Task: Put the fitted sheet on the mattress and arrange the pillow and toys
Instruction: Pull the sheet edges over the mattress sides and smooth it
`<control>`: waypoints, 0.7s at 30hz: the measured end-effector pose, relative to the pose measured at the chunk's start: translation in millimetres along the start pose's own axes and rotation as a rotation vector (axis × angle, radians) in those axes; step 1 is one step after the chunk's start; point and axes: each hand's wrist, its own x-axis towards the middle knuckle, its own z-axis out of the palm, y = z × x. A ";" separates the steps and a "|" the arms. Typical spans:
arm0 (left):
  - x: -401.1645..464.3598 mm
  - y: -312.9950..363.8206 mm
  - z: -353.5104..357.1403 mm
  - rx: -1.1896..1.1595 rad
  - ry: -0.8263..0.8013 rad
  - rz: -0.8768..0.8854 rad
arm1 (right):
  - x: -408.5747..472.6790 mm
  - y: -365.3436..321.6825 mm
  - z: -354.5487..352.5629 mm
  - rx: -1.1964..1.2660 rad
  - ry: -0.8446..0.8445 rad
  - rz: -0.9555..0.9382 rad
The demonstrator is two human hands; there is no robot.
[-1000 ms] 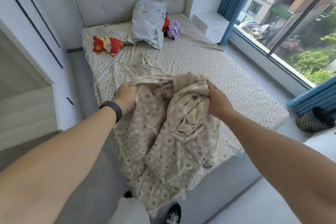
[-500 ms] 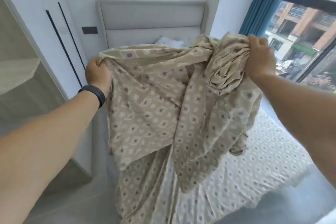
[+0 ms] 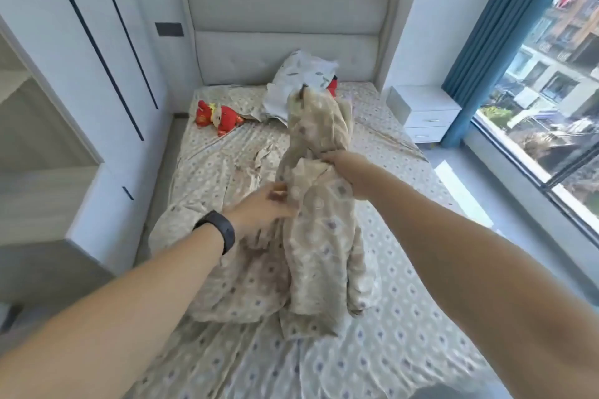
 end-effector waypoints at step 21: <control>-1.5 -20.6 22.8 -0.792 0.632 0.063 | -0.4 94.0 -34.4 0.058 0.182 -0.331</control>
